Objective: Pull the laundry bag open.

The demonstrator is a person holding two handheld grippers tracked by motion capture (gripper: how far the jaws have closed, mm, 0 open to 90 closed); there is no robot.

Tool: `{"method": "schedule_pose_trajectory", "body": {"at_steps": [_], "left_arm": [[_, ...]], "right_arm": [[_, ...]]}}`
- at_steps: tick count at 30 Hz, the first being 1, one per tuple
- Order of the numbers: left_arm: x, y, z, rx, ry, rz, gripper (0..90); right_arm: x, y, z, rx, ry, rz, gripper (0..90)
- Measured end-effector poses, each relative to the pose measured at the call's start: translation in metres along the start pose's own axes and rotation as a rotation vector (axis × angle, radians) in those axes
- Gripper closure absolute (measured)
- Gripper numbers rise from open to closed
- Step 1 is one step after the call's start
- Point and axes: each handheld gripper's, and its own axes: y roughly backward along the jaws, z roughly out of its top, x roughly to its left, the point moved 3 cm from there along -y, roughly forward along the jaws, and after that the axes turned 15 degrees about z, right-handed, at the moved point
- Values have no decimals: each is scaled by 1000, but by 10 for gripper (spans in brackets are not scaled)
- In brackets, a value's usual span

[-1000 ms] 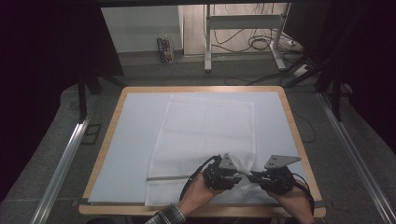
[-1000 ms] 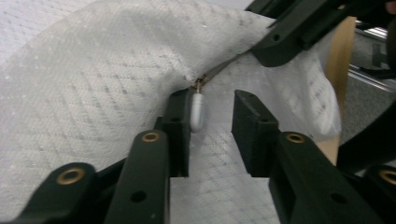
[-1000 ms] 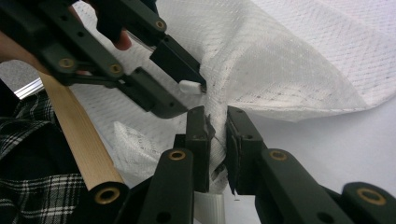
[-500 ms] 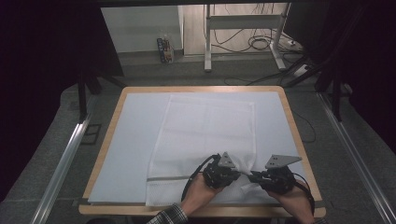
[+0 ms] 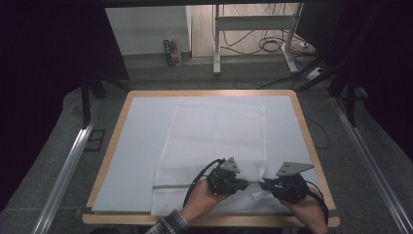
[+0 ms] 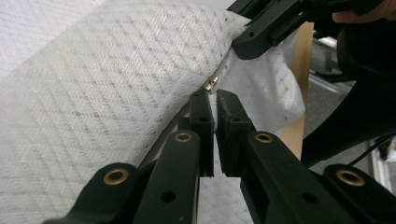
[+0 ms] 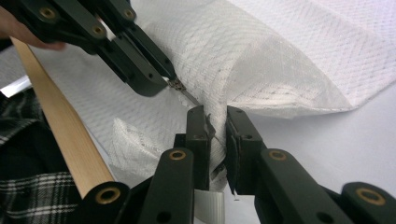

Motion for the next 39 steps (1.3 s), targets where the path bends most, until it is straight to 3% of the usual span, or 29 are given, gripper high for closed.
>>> {"method": "schedule_pose_trajectory", "body": {"at_steps": [4, 11, 39], "left_arm": [[-1, 2, -1, -2, -27, 10, 870], [5, 4, -6, 14, -2, -11, 872], [16, 26, -19, 33, -33, 25, 871]], "right_arm": [[0, -2, -1, 20, 1, -4, 810], [0, -4, -3, 54, 11, -33, 823], [-1, -5, -5, 66, 11, -39, 823]]}}
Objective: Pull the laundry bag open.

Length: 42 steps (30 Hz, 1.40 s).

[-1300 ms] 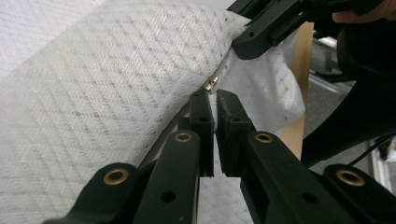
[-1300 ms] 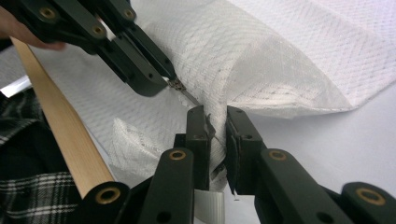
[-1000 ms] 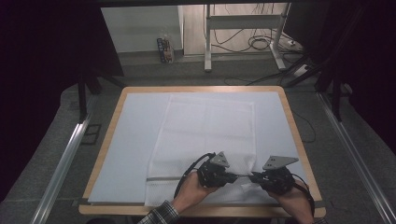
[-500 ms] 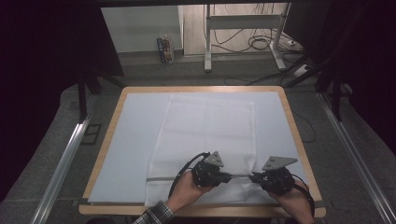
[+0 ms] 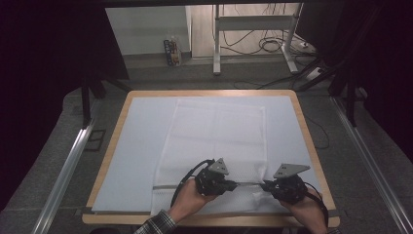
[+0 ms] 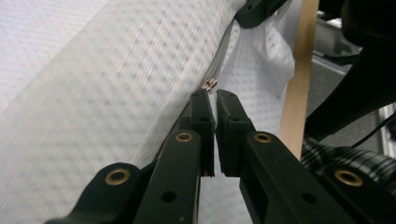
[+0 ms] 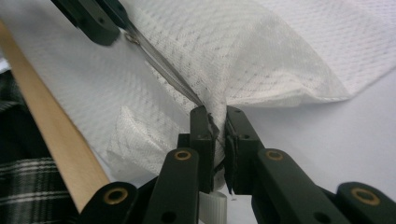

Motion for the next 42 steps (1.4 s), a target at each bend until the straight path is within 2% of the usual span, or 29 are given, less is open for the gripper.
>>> {"method": "schedule_pose_trajectory", "body": {"at_steps": [8, 13, 22, 28, 32, 37, 42], "left_arm": [[8, 10, -9, -4, 31, -2, 871], [9, 14, -14, 1, 29, 2, 871], [13, 20, -20, -17, 58, -4, 871], [13, 23, -23, -15, 52, 5, 871], [14, 25, -26, -16, 66, 1, 871], [15, 26, -31, -6, 70, 15, 871], [17, 30, -35, -9, 89, 4, 871]], "right_arm": [[-1, 0, 0, -10, -9, 9, 822], [0, 0, 0, -6, -1, 6, 821], [-1, 0, 0, -16, -8, 11, 822], [-1, 1, 0, -16, -8, 10, 822], [-2, 1, -1, -16, -9, 13, 822], [-2, 1, -2, -11, -10, 8, 822], [-2, 1, -2, -15, -14, 11, 822]]}}
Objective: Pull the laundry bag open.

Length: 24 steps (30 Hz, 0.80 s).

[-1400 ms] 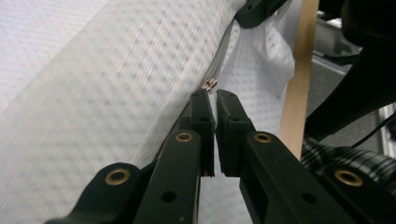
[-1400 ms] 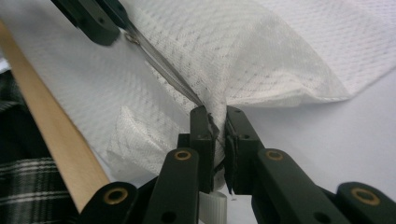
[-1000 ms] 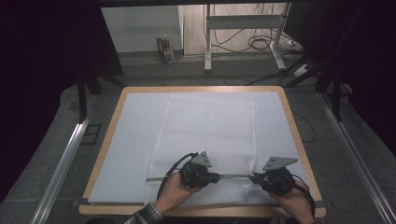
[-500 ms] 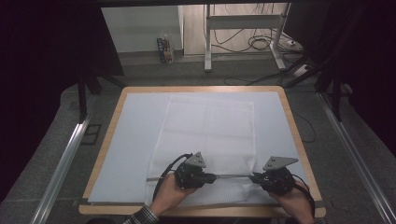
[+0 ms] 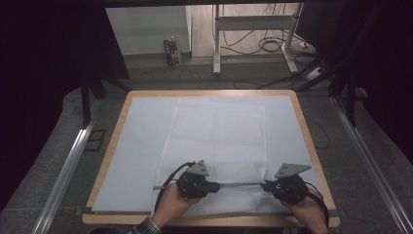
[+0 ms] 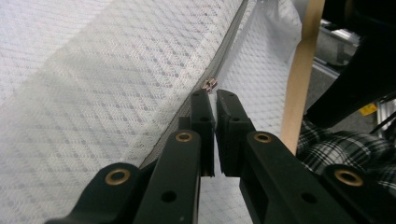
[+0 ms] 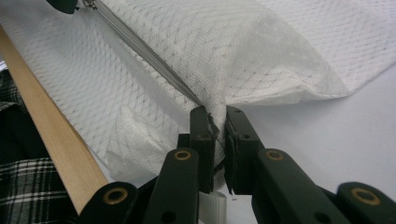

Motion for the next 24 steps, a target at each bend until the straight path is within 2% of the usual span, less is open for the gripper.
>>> {"method": "schedule_pose_trajectory", "body": {"at_steps": [3, 5, 12, 17, 18, 19, 21, 24], "left_arm": [[0, 1, -2, 0, 3, 1, 871], [0, 2, -3, 4, -2, 16, 872], [8, 10, -9, 0, 33, 1, 872], [11, 14, -12, 3, 30, 5, 872], [10, 14, -12, 0, 37, 12, 872], [11, 15, -13, 8, 25, 21, 872], [12, 15, -16, 6, 41, 22, 872], [15, 17, -19, 14, 44, 26, 872]], "right_arm": [[0, 0, 0, 4, 1, 1, 822], [0, 0, 0, 8, 0, -6, 822], [0, 0, -1, 5, 2, -6, 822], [0, 0, -1, 4, 1, -2, 822], [0, 0, -1, 1, -3, 3, 822], [0, 0, -1, 5, 1, -5, 822], [-1, 0, -1, 2, -1, 0, 822], [-1, 0, -2, 4, -5, -4, 822]]}}
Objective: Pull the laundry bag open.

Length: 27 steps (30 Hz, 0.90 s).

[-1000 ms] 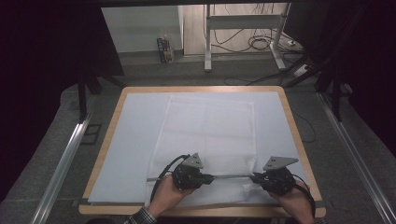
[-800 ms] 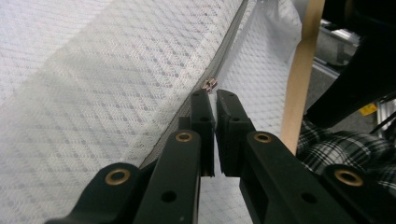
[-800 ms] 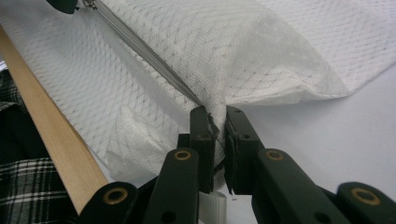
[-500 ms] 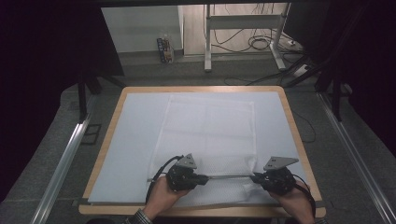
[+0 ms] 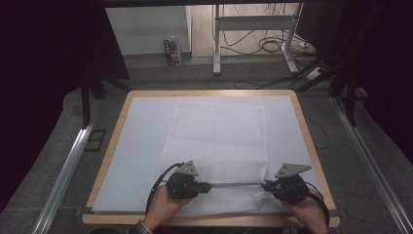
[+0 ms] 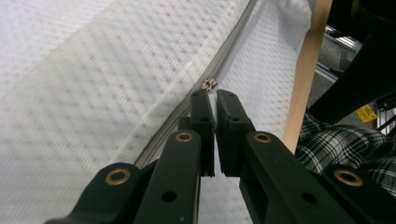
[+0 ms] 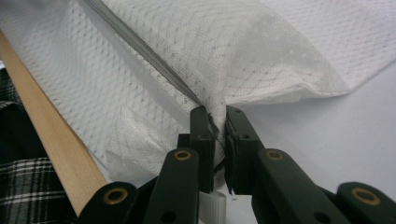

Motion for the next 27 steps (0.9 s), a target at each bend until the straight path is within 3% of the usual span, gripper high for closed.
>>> {"method": "schedule_pose_trajectory", "body": {"at_steps": [27], "left_arm": [[14, 21, -20, 4, 49, 43, 872]], "right_arm": [[-3, 1, -2, -2, -9, -1, 821]]}}
